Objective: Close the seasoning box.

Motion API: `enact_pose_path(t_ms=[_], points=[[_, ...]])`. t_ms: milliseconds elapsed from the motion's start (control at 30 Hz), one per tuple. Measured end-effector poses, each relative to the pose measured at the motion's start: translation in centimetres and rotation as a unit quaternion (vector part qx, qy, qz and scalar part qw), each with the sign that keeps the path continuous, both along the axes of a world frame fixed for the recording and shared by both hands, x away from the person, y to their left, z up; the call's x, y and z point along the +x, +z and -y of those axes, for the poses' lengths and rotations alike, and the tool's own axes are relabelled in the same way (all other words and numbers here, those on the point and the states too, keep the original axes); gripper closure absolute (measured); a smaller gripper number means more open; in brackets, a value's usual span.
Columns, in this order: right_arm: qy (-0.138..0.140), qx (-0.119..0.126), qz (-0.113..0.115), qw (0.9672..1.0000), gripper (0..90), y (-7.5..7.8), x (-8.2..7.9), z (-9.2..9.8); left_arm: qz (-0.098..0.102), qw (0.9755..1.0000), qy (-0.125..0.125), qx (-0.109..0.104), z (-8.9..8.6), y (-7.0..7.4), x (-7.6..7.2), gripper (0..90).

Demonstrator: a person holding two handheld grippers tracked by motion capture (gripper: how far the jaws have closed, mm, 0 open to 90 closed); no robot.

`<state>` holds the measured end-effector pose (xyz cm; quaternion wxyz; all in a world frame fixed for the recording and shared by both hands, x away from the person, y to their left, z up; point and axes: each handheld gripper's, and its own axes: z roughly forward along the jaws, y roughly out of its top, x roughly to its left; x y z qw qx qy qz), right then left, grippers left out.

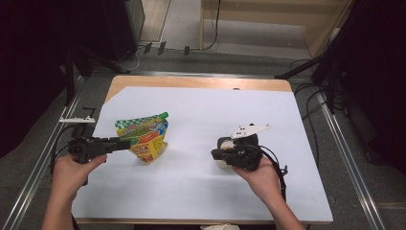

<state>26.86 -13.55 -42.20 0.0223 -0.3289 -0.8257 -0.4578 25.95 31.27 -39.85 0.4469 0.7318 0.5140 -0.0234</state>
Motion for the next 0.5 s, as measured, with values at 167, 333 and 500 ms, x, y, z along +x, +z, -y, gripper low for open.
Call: enact_pose_path(t_ms=[167, 333, 500], points=[[-0.012, -0.007, -0.001, 0.9999, 90.0, 0.7, 0.5, 1.2, -0.009, 0.9999, 0.010, 0.002, -0.8, -0.2, -0.1, 49.5], [-0.025, -0.005, -0.001, 0.9997, 90.0, 1.6, 0.8, 2.6, -0.013, 0.9997, 0.020, 0.009, -1.7, -0.6, 0.0, 49.7], [-0.038, -0.003, 0.003, 0.9993, 90.0, 2.4, 1.1, 4.0, -0.018, 0.9995, 0.019, 0.015, -2.3, -1.0, 0.1, 49.6]])
